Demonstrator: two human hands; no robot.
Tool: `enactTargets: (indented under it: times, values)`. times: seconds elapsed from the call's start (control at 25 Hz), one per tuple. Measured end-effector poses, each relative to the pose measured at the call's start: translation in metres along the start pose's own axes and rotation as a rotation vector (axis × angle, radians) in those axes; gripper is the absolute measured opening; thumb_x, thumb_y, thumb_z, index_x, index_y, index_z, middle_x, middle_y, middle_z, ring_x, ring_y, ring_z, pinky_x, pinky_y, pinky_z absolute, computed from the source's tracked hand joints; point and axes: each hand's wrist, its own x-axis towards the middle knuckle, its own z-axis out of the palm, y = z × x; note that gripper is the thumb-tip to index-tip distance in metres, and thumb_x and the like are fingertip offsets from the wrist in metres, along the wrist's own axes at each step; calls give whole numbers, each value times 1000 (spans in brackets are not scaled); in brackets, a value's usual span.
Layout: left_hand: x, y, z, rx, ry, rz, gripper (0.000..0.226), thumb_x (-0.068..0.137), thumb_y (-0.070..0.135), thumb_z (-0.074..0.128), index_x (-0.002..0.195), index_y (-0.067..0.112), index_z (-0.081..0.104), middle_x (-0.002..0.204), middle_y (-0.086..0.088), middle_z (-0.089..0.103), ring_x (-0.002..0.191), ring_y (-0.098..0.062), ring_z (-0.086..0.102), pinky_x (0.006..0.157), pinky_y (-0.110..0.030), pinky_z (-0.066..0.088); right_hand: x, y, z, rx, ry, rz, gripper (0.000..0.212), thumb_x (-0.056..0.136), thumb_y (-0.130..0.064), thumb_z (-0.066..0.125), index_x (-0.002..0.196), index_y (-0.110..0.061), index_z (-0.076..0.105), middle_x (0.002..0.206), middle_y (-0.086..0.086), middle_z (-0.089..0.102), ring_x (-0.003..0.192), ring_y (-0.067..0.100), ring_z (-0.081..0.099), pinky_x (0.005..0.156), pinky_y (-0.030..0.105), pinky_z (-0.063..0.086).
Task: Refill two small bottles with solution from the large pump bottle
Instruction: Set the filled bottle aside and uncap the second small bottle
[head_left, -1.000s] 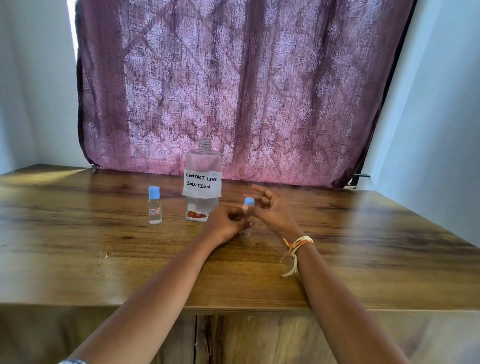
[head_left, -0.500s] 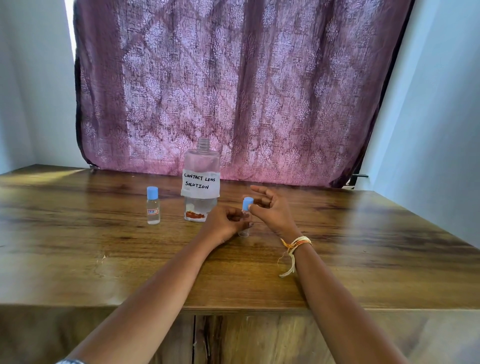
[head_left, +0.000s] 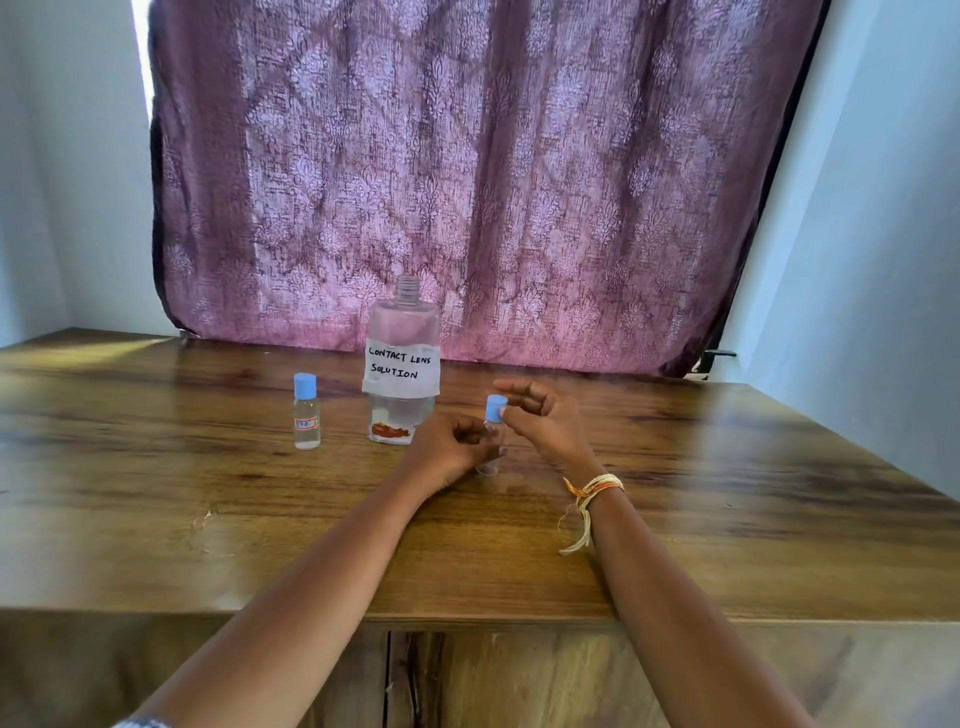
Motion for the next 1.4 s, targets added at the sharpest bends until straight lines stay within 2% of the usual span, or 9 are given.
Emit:
enactTargets:
  times: [0.12, 0.32, 0.4, 0.48, 0.64, 0.84, 1.08, 1.28, 1.4]
  values:
    - [-1, 0, 0, 24, -8, 22, 18, 71, 29, 83, 88, 28, 75, 72, 15, 71, 62, 11, 63, 55, -3, 40, -3, 0, 1, -20, -5, -27, 33, 78, -2, 76, 110, -3, 67, 65, -9, 70, 56, -4, 63, 56, 9, 47]
    - [-1, 0, 0, -18, -3, 23, 24, 71, 25, 84, 92, 21, 75, 65, 16, 69, 57, 10, 64, 52, -1, 40, -2, -3, 1, 8, 28, -26, 28, 78, 4, 73, 105, -4, 69, 92, 13, 70, 70, -2, 67, 63, 11, 51]
    - [-1, 0, 0, -35, -5, 11, 28, 70, 25, 84, 96, 18, 75, 70, 12, 71, 58, 8, 66, 51, -2, 41, -2, -3, 1, 19, 17, -24, 26, 80, 8, 68, 104, -4, 69, 95, 14, 71, 73, -1, 68, 64, 12, 52]
    - [-1, 0, 0, -42, -6, 7, 26, 70, 24, 84, 94, 19, 74, 71, 10, 71, 58, 7, 66, 51, -2, 41, -2, -3, 1, 23, 6, -38, 25, 81, 9, 65, 103, -4, 69, 92, 11, 71, 71, -1, 68, 63, 12, 51]
    - [-2, 1, -1, -17, -12, 28, 16, 71, 25, 84, 83, 27, 74, 63, 13, 69, 55, 8, 63, 51, -3, 40, -4, -3, 2, -5, 2, -51, 32, 75, -5, 79, 105, -6, 70, 78, 1, 71, 56, -3, 63, 55, 9, 46]
    - [-2, 2, -1, -8, 5, 18, 18, 70, 26, 84, 83, 30, 72, 71, 13, 70, 59, 13, 61, 53, -1, 40, -2, -4, 2, 42, 19, -33, 25, 77, 2, 75, 98, -12, 70, 90, 11, 72, 72, 3, 70, 63, 12, 51]
    - [-2, 2, 0, -6, 4, 13, 17, 70, 25, 84, 79, 32, 71, 70, 16, 68, 59, 17, 59, 54, 0, 39, -2, -3, 2, 60, 2, -33, 24, 82, 5, 68, 99, -11, 70, 92, 10, 72, 74, 6, 71, 65, 15, 52]
    - [-3, 3, -1, 2, -7, 23, 14, 72, 25, 83, 79, 31, 72, 65, 16, 69, 57, 14, 60, 53, -1, 40, -3, -2, 4, 9, -4, -56, 32, 75, -3, 79, 105, -12, 69, 75, -6, 71, 62, -2, 66, 59, 10, 48]
    - [-2, 2, -1, 10, -1, 26, 16, 72, 25, 83, 77, 34, 71, 66, 19, 68, 59, 16, 61, 53, 0, 40, -2, -3, 4, 28, 7, -48, 31, 75, 0, 78, 103, -10, 69, 83, -1, 71, 67, -3, 68, 61, 9, 50]
